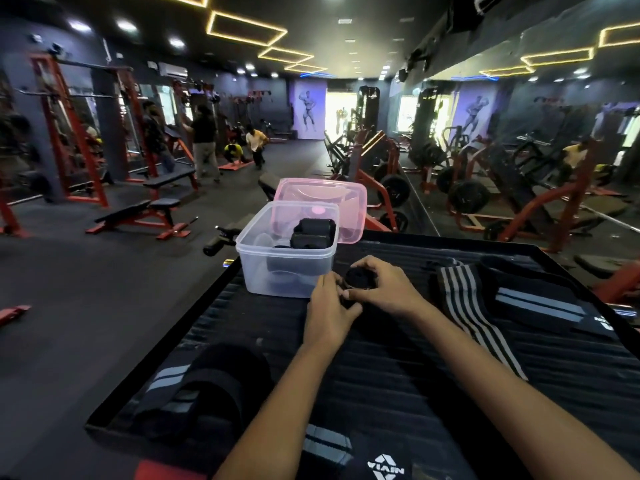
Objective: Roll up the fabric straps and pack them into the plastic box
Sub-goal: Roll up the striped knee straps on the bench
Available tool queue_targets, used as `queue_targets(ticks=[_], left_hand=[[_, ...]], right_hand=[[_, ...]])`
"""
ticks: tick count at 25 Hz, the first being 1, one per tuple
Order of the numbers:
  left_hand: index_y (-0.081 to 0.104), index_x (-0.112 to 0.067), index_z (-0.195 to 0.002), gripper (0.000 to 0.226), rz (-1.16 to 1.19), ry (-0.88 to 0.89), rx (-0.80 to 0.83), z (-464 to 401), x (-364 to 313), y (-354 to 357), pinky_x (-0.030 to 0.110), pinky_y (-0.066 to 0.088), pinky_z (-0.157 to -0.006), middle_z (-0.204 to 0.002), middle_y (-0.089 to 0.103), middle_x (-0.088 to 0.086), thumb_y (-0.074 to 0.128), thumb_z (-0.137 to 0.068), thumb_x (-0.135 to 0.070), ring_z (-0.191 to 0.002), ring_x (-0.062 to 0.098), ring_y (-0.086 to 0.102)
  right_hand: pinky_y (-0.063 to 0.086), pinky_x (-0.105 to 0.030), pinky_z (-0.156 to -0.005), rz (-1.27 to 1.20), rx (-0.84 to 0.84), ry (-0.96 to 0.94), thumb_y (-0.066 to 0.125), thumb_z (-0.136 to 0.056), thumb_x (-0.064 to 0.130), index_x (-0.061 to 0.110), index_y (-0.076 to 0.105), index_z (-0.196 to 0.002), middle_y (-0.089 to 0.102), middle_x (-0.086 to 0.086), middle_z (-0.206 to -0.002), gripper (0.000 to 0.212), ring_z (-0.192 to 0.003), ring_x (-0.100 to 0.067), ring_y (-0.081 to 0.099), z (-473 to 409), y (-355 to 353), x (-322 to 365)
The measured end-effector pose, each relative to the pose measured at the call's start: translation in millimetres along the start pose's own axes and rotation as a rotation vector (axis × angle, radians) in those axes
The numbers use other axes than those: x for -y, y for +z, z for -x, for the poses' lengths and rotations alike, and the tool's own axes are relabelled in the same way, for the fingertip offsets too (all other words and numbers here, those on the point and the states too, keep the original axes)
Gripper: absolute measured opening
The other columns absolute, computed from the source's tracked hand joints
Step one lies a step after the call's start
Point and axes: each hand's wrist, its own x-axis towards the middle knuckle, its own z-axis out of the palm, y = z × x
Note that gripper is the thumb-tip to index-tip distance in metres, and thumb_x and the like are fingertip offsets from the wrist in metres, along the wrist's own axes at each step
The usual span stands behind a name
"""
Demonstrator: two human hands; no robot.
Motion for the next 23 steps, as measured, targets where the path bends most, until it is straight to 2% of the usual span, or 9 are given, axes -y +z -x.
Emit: queue_targets(ticks=[4,7,10,13,16,23], left_hand=[[0.045,-0.014,-0.087,0.032,0.058,-0.060,-0.035,-7.3,5.6,2.5,0.014,0.038,-0.057,-0.075,0.051,0.001,0.073,-0.072,-0.007,-0.059,0.008,0.046],[0.046,-0.015,-0.083,0.025,-0.016,-0.079,0.024,-7.1,7.8,4.0,0.016,0.037,-0.061,-0.068,0.048,-0.005,0.070,-0.077,-0.008,-0.060,0.003,0.046],[0.049,-0.016,-0.079,0.019,-0.069,-0.075,0.072,-6.5,8.9,6.7,0.024,0.043,-0.066,-0.068,0.050,-0.004,0.067,-0.080,-0.010,-0.062,0.008,0.049],[0.051,-0.016,-0.083,0.014,-0.100,-0.066,0.072,-7.2,7.3,7.5,0.027,0.048,-0.072,-0.084,0.054,0.001,0.065,-0.083,-0.013,-0.073,0.015,0.053],[0.052,-0.015,-0.089,0.013,-0.138,-0.059,0.090,-6.8,5.5,7.6,0.032,0.050,-0.082,-0.101,0.053,0.006,0.065,-0.085,-0.015,-0.088,0.021,0.057],[0.054,-0.013,-0.090,0.013,-0.159,-0.078,0.097,-6.6,4.8,6.4,0.031,0.050,-0.084,-0.106,0.054,0.008,0.066,-0.084,-0.014,-0.092,0.021,0.058]], right_hand=[[0.033,-0.012,-0.078,0.118,-0.009,-0.031,0.073,-0.071,0.010,0.012,0.057,-0.115,0.059,-0.006,-0.113,0.048,-0.102,-0.014,0.053,-22.8,6.4,-3.3],[0.027,-0.008,-0.086,0.142,0.005,-0.057,0.070,-0.072,0.013,0.012,0.054,-0.128,0.048,-0.014,-0.115,0.058,-0.116,-0.022,0.045,-38.0,13.4,-10.0],[0.030,-0.012,-0.092,0.070,-0.017,-0.019,0.064,-0.079,0.003,0.013,0.050,-0.136,0.055,-0.011,-0.125,0.060,-0.121,-0.021,0.049,-45.7,17.0,-11.6],[0.042,-0.022,-0.090,-0.093,0.005,0.084,0.062,-0.082,0.006,0.025,0.053,-0.131,0.061,0.000,-0.122,0.053,-0.108,-0.016,0.057,-49.6,18.1,-19.2],[0.043,-0.035,-0.104,-0.156,0.015,0.089,0.070,-0.079,0.010,0.028,0.042,-0.140,0.058,0.001,-0.129,0.069,-0.116,-0.018,0.057,-46.8,21.8,-29.6],[0.044,-0.036,-0.104,-0.252,-0.005,0.101,0.081,-0.073,0.013,0.020,0.033,-0.141,0.060,0.002,-0.119,0.083,-0.113,-0.016,0.058,-46.3,23.8,-37.1]])
